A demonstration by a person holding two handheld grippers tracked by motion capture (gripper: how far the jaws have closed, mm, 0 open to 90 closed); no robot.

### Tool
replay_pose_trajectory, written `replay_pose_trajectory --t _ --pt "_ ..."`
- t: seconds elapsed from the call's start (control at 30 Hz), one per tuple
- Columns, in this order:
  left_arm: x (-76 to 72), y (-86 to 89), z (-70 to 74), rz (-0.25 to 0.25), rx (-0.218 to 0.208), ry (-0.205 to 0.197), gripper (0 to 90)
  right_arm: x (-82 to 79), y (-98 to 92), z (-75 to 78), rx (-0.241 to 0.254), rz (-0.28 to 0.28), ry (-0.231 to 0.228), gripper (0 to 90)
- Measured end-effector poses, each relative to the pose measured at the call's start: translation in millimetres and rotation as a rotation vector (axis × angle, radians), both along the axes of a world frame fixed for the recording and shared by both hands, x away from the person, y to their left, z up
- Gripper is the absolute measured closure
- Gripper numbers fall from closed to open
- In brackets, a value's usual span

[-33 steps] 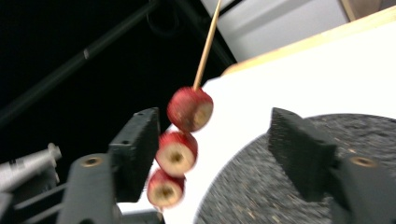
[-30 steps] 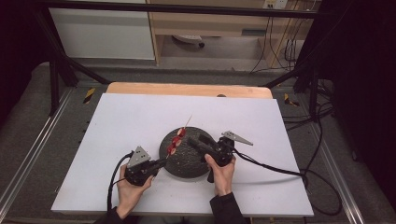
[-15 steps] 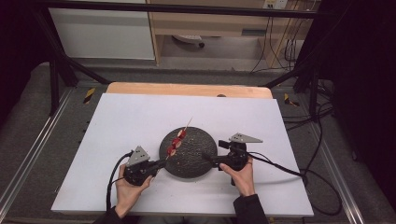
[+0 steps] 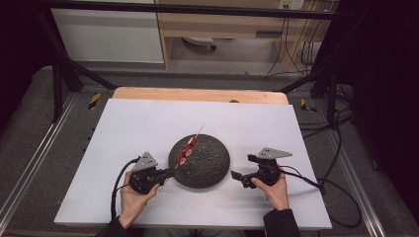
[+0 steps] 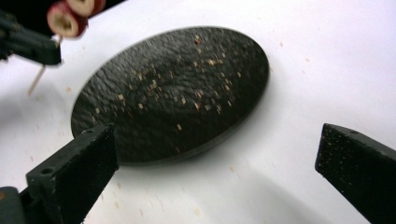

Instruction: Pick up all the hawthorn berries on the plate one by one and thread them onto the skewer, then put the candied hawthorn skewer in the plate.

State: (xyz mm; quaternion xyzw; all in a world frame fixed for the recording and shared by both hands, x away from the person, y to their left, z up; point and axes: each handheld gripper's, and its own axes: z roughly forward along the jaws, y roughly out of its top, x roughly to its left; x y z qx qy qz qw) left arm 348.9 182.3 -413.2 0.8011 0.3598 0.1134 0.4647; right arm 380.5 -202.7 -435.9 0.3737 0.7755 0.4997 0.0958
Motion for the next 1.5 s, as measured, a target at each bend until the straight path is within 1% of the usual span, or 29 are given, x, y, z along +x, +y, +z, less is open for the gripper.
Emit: replay_pose_trajectory --t 0.03,0.1,0.27,0.33,0.43,0.47,0.57,0.67,0.77,0.9,1.1,1.13,1.3,1.4,1.5 --pt "1.3 -0.2 1.7 -0.001 0.007 0.005 88.5 -0.6 -3.5 -1.6 -0.008 -0.005 0.003 0.5" --pt "3.4 -0.7 5.3 -0.002 0.023 0.003 88.5 -2.8 -10.2 -4.2 -0.030 -0.010 0.007 0.5" --pt "9.4 -4.6 12.8 -0.015 0.059 0.017 88.5 -8.5 -24.9 -11.7 -0.046 -0.024 0.017 0.5" --pt "12.2 -7.2 14.8 -0.020 0.075 0.023 88.5 -10.0 -29.6 -14.2 -0.064 -0.032 0.017 0.5" --pt "17.2 -10.2 17.6 -0.028 0.085 0.037 88.5 -12.4 -34.1 -15.6 -0.097 -0.040 0.020 0.5" --pt "18.1 -11.1 18.6 -0.026 0.079 0.043 88.4 -13.0 -35.4 -16.0 -0.102 -0.038 0.019 0.5" --pt "20.1 -13.9 22.3 -0.031 0.094 0.042 88.5 -15.7 -37.8 -17.9 -0.107 -0.037 0.025 0.5" --pt "22.4 -16.7 24.9 -0.036 0.111 0.050 88.5 -17.0 -39.0 -18.6 -0.136 -0.040 0.013 0.5" --pt "26.1 -19.7 26.1 -0.043 0.137 0.064 88.5 -17.5 -39.6 -19.3 -0.134 -0.038 0.021 0.5" --pt "31.1 -24.2 26.5 -0.048 0.162 0.081 88.4 -18.4 -39.7 -19.6 -0.137 -0.035 0.019 0.5" --pt "39.5 -33.6 23.6 -0.054 0.201 0.105 88.4 -19.4 -42.1 -19.7 -0.128 -0.029 0.018 0.5" --pt "40.8 -35.5 22.7 -0.051 0.204 0.110 88.4 -19.2 -42.7 -19.9 -0.128 -0.028 0.014 0.5" --pt "45.8 -42.9 17.0 -0.054 0.236 0.131 88.5 -19.6 -44.6 -20.5 -0.122 -0.035 0.022 0.5" --pt "48.4 -47.7 12.8 -0.051 0.259 0.143 88.5 -19.5 -44.8 -20.8 -0.127 -0.032 0.020 0.5" --pt "50.4 -52.2 9.0 -0.051 0.287 0.152 88.5 -20.1 -45.9 -20.7 -0.118 -0.036 0.023 0.5"
